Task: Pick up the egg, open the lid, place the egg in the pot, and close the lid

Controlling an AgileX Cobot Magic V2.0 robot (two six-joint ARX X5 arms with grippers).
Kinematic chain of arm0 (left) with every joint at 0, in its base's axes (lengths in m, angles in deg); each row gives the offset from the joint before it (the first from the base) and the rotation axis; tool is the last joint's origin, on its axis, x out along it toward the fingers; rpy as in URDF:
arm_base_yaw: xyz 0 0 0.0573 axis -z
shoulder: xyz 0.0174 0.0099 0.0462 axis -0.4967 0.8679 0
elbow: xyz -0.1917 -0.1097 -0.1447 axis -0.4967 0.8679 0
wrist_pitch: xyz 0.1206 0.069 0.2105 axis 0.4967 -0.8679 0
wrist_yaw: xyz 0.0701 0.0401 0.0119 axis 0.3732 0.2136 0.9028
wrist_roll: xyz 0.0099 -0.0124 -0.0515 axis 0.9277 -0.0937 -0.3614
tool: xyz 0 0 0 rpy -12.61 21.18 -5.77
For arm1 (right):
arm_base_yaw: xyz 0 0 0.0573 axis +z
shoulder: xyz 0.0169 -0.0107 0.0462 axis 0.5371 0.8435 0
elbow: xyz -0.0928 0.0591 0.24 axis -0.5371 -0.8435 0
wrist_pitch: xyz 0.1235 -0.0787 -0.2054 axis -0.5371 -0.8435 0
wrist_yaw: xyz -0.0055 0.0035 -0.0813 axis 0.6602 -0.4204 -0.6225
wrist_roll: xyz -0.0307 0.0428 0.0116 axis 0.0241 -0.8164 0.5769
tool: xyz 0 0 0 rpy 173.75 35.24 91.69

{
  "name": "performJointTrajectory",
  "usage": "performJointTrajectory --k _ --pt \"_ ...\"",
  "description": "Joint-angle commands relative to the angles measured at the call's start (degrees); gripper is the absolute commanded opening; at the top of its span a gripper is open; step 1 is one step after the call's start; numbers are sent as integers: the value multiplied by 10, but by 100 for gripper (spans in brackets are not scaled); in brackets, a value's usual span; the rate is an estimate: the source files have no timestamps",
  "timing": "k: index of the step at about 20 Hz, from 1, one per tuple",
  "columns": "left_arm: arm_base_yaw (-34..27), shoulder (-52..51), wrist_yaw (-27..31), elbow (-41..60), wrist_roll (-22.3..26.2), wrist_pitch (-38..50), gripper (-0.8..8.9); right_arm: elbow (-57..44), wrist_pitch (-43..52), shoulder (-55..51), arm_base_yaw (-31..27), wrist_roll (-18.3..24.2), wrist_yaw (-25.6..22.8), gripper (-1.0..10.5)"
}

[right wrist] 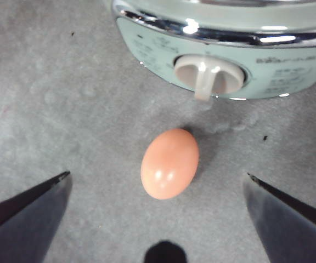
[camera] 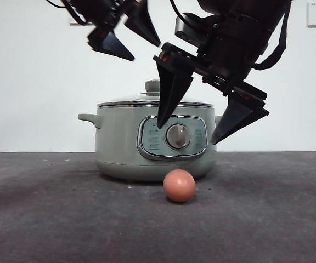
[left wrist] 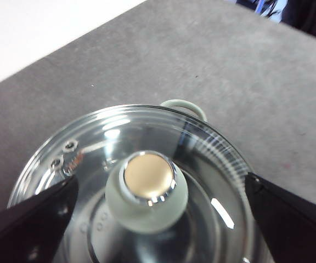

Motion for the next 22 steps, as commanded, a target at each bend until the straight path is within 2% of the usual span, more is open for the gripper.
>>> performJointTrajectory --k 1,5,13,17,22 --pt "15 27 35 0 45 12 673 0 3 0 1 -6 -2 627" --pt "23 70 49 0 56 30 673 0 2 0 1 -6 -2 627" --pt "23 110 51 0 34 74 652 0 1 0 1 -6 -2 627" --pt "24 122 51 0 17 71 490 0 2 0 1 -6 -2 627" --pt "26 122 48 0 10 63 180 0 1 0 1 -6 -2 626"
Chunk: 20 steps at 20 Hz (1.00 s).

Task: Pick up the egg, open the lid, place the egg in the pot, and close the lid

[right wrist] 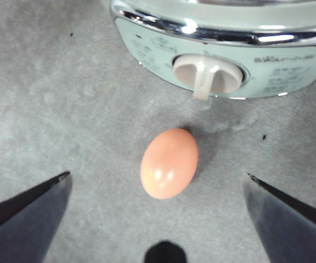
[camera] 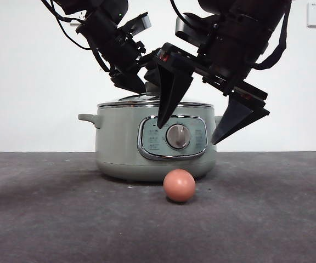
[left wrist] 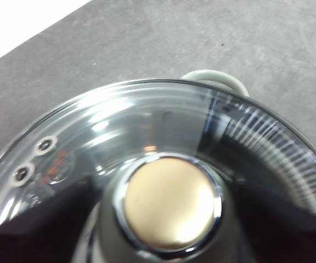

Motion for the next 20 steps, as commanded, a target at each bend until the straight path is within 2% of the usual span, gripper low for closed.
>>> performJointTrajectory --k 1,3,4,11,20 --pt "1 17 -2 3 -6 -18 128 0 2 1 0 -4 0 626" --pt "1 17 -4 3 -6 -21 -1 0 2 1 0 -4 0 626" --pt "1 16 -4 3 -6 -22 -8 0 2 1 0 -4 0 626" --pt "-2 -2 -6 3 -5 -17 -9 0 2 1 0 -4 0 626" --pt "-27 -116 -6 3 -5 -4 -9 0 3 1 0 -4 -1 626"
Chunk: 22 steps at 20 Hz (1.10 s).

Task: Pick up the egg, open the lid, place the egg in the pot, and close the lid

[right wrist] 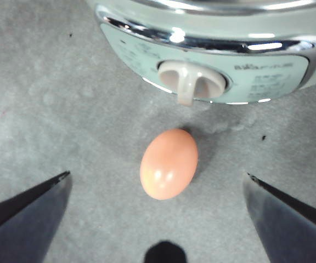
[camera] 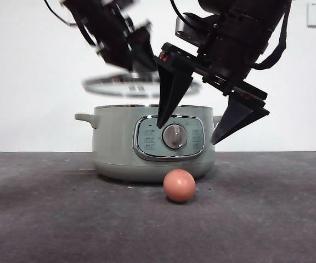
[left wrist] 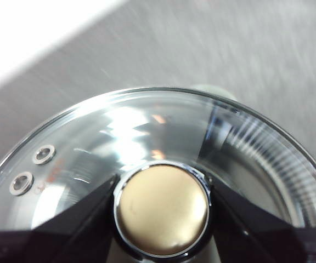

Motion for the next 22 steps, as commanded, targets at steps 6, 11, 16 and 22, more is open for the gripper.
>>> performJointTrajectory --k 6,11,16,22 --pt "-36 -153 22 -6 -3 1 -9 0 4 1 0 -4 -2 626" --pt "-87 -268 30 -6 -20 -66 -8 0 5 4 1 -5 -15 626" --pt "-121 -354 30 -6 -23 -141 -8 0 21 40 4 -19 -17 626" --pt "-121 -409 30 -6 -29 -179 -8 0 53 113 12 -31 -20 626"
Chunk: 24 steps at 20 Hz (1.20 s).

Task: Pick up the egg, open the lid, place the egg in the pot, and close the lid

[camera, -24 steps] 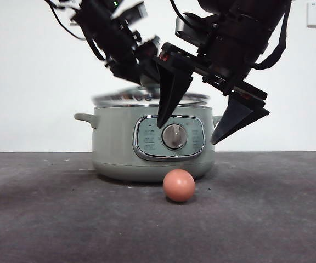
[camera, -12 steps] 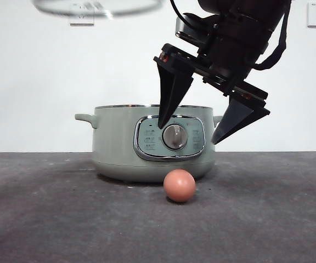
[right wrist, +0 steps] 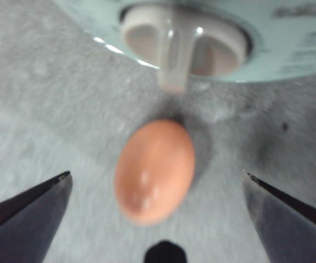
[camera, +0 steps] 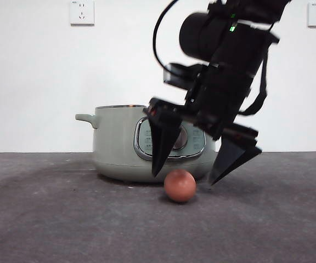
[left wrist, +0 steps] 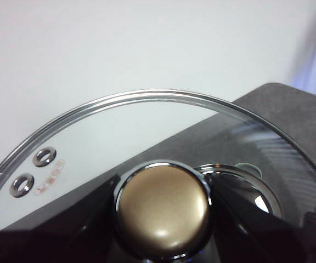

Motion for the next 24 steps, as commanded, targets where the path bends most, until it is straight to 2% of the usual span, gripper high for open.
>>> performJointTrajectory --k 1,3,6,7,9,12,16,20,24 --pt "-2 -14 -4 -5 -4 7 -8 -1 20 15 3 -14 -3 620" --pt "-2 -16 -4 -5 -4 -6 -8 -1 24 29 6 -19 -3 480" --pt "-2 -16 -4 -5 -4 -11 -8 -1 8 39 10 -25 -4 427" --pt "-2 -16 -4 -5 -4 -11 -8 -1 8 40 13 -26 -5 355" --pt "-2 -16 -4 -5 -4 -9 -8 -1 8 40 14 -25 -5 121" --pt "-2 -16 -4 -5 -4 -9 -8 -1 8 40 15 -23 -2 -13" --pt "-2 -16 -4 -5 -4 -10 -8 -1 10 23 17 -19 -2 -12" --pt "-2 -16 -4 -5 -4 -9 -9 -1 -14 -41 17 -19 -2 -12" --pt "-2 -16 -4 -5 -4 -9 -8 -1 -82 -134 25 -19 35 -12"
